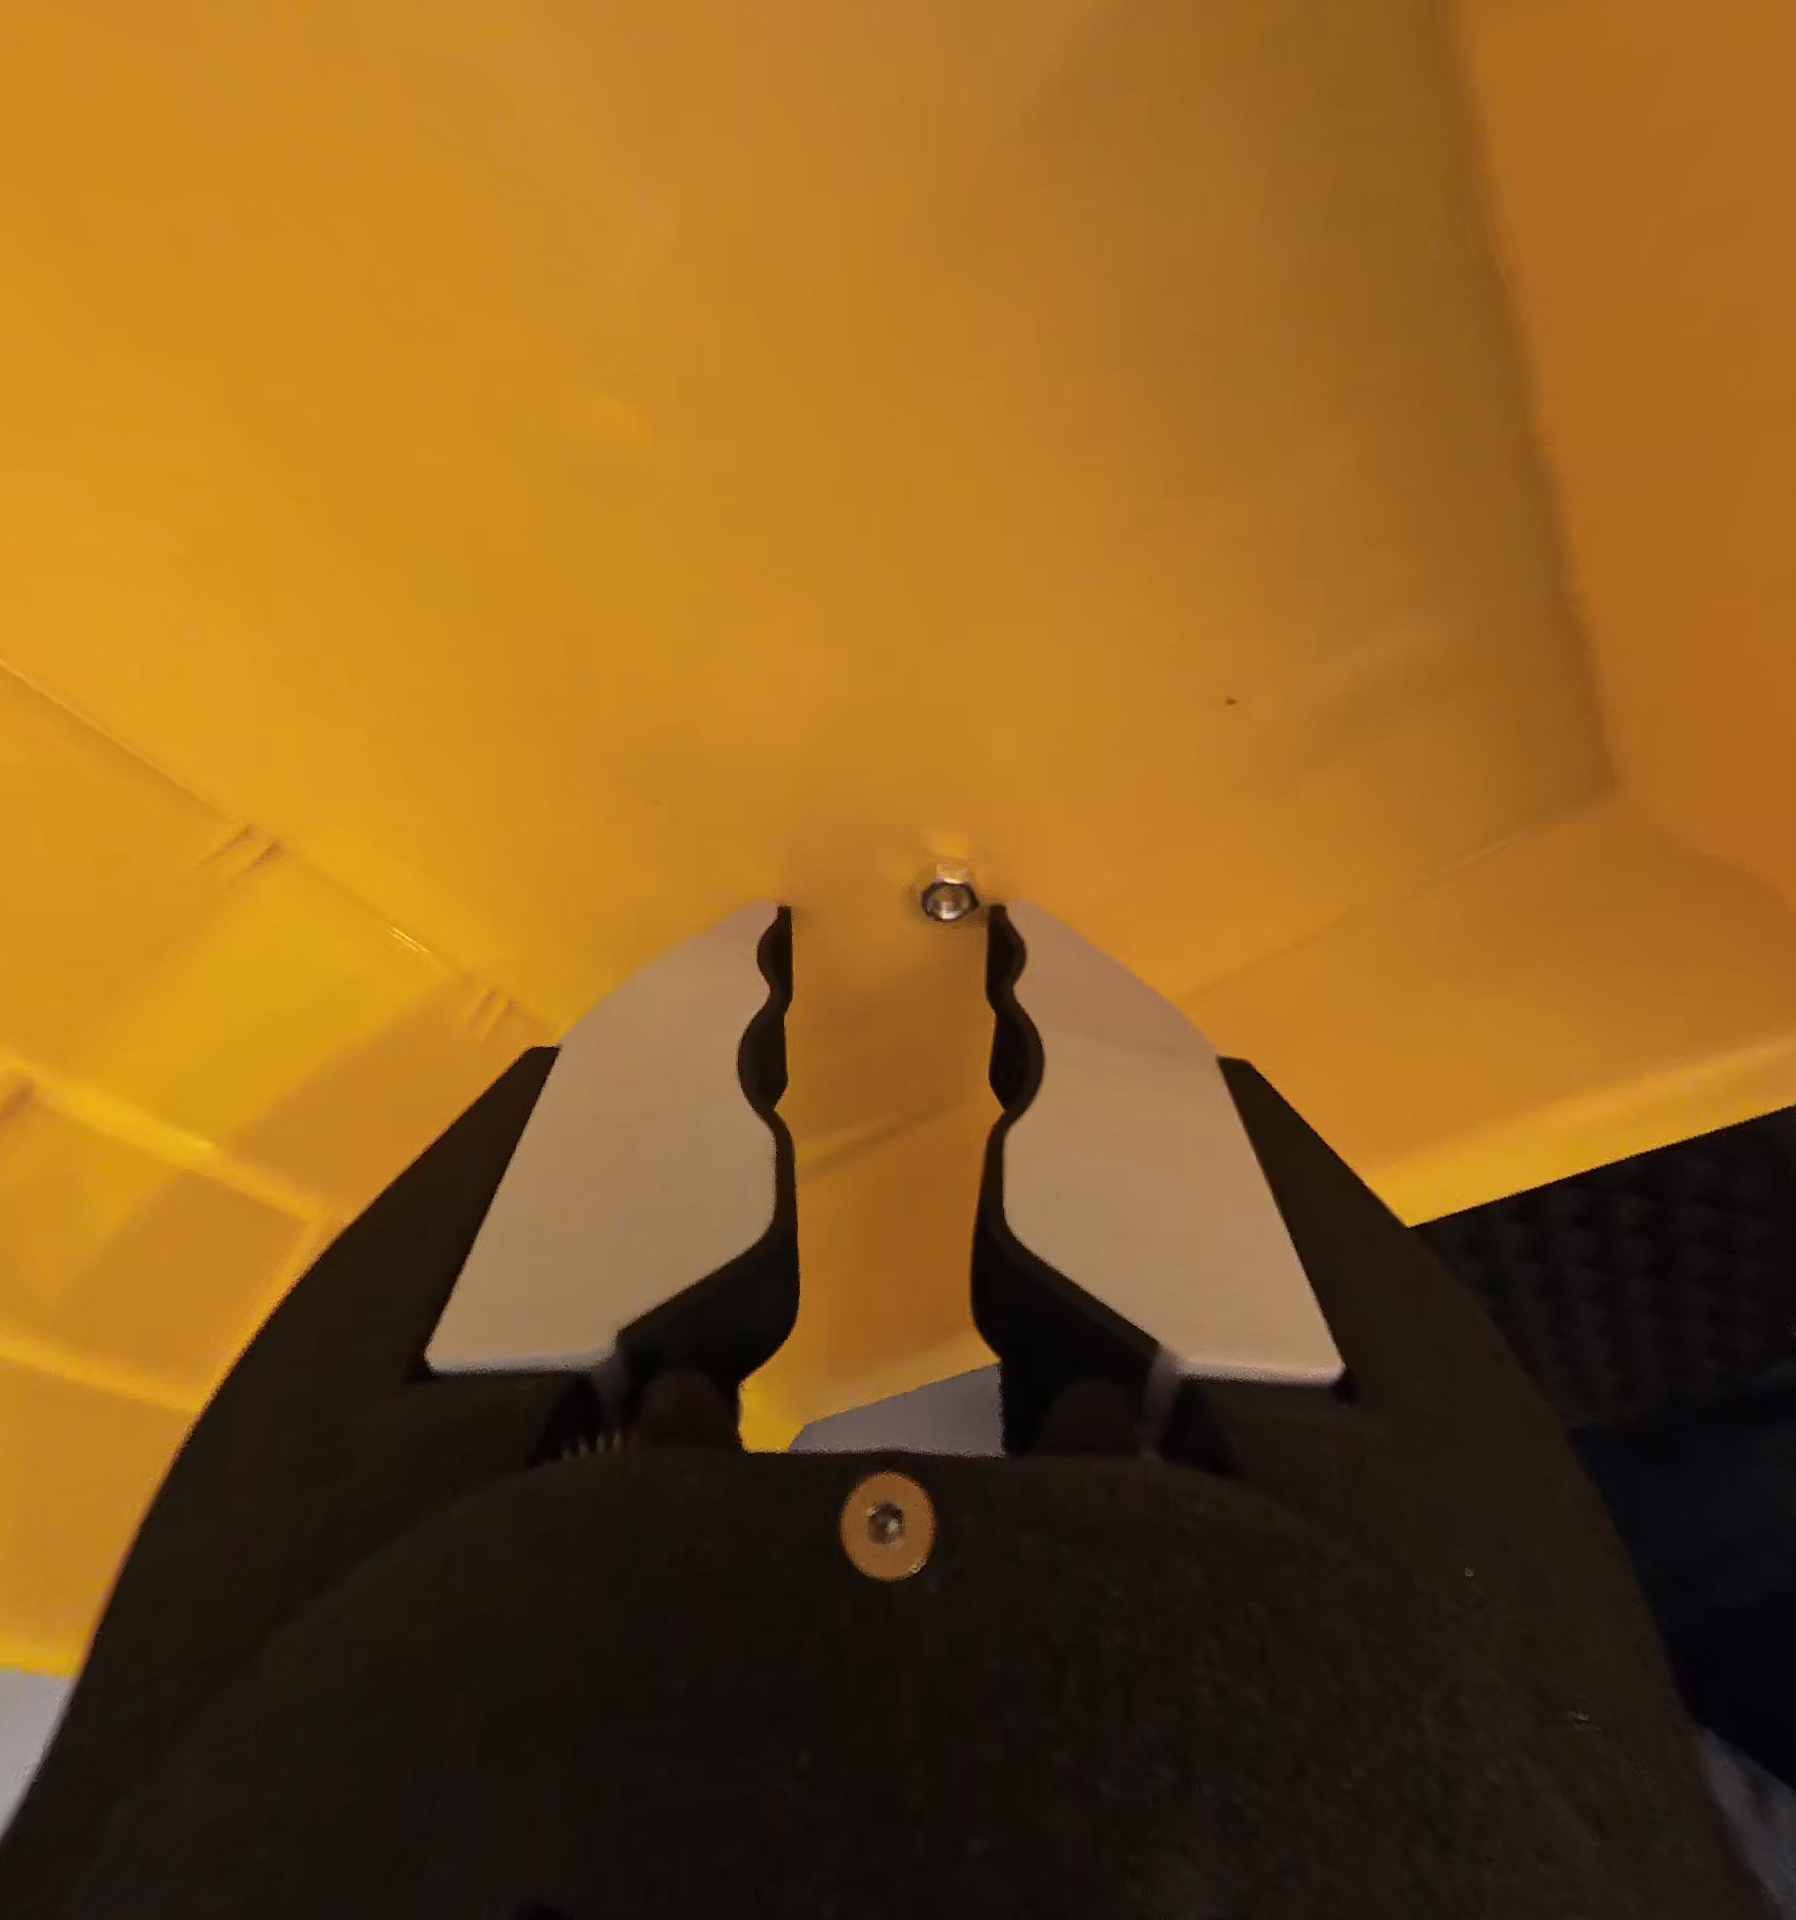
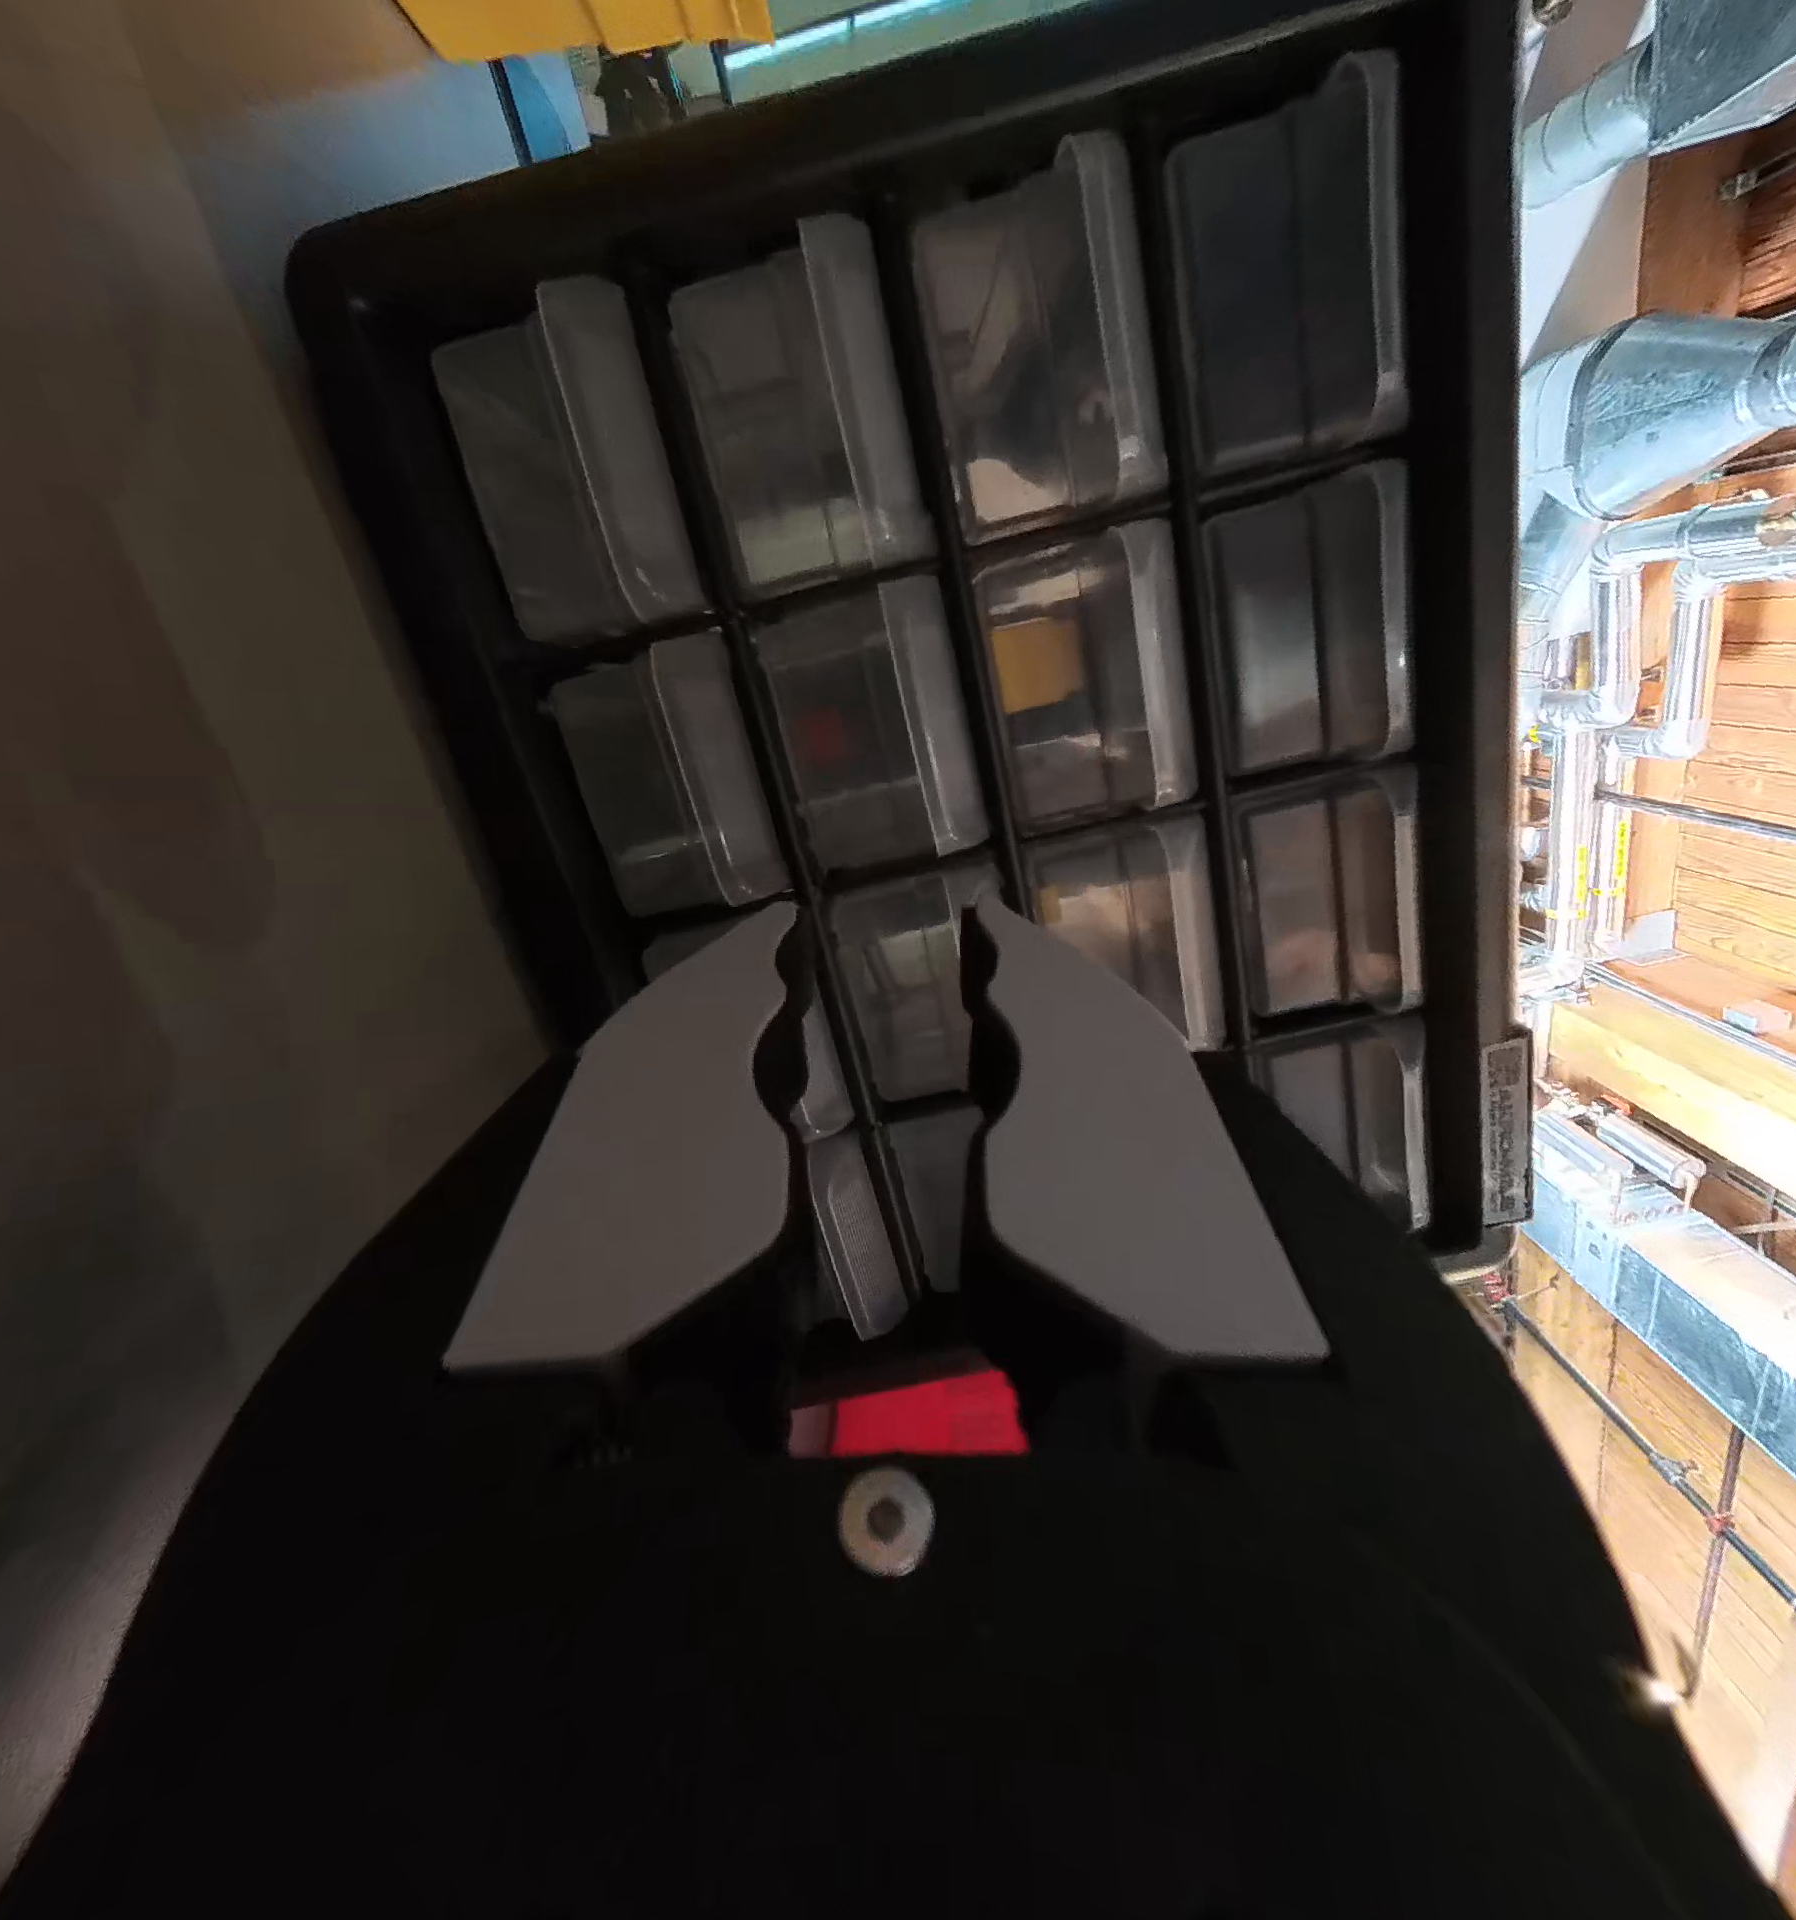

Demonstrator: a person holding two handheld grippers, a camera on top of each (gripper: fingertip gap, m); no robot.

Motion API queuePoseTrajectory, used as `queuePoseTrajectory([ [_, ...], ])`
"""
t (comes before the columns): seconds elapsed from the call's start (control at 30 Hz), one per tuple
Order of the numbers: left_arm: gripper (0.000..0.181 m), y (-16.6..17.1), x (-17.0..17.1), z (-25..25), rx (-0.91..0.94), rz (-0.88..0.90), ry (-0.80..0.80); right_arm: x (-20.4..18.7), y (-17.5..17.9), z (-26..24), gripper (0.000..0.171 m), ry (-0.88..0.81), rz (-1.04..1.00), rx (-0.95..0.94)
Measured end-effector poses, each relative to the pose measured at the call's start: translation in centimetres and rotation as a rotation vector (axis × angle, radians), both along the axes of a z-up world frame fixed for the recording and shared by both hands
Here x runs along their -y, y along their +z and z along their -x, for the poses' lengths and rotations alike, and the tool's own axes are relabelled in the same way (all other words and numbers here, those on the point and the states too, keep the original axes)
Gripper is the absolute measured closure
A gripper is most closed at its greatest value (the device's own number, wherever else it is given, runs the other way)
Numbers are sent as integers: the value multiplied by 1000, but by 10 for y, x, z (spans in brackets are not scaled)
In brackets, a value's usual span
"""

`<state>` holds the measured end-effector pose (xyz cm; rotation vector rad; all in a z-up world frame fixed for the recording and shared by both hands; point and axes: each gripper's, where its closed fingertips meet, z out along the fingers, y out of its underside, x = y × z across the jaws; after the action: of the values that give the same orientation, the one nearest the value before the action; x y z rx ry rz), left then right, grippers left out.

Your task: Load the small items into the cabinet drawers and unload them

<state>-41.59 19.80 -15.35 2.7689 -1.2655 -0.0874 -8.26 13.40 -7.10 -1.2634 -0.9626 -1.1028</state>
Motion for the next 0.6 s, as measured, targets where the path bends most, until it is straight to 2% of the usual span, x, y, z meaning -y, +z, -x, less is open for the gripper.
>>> queuePoseTrajectory([
  [0.33,151,0,-4,-4,9,-13,-11,-1,-3,-3,145,1,28,-15],
  [0.53,154,0,-2,-6,20,-3,-26,-5,-19,10,146,22,81,41],
  [0.57,168,1,0,-8,38,11,-26,-6,-21,13,145,28,87,53],
  [0.6,172,1,-1,-10,48,10,-23,-8,-24,16,146,32,90,66],
])
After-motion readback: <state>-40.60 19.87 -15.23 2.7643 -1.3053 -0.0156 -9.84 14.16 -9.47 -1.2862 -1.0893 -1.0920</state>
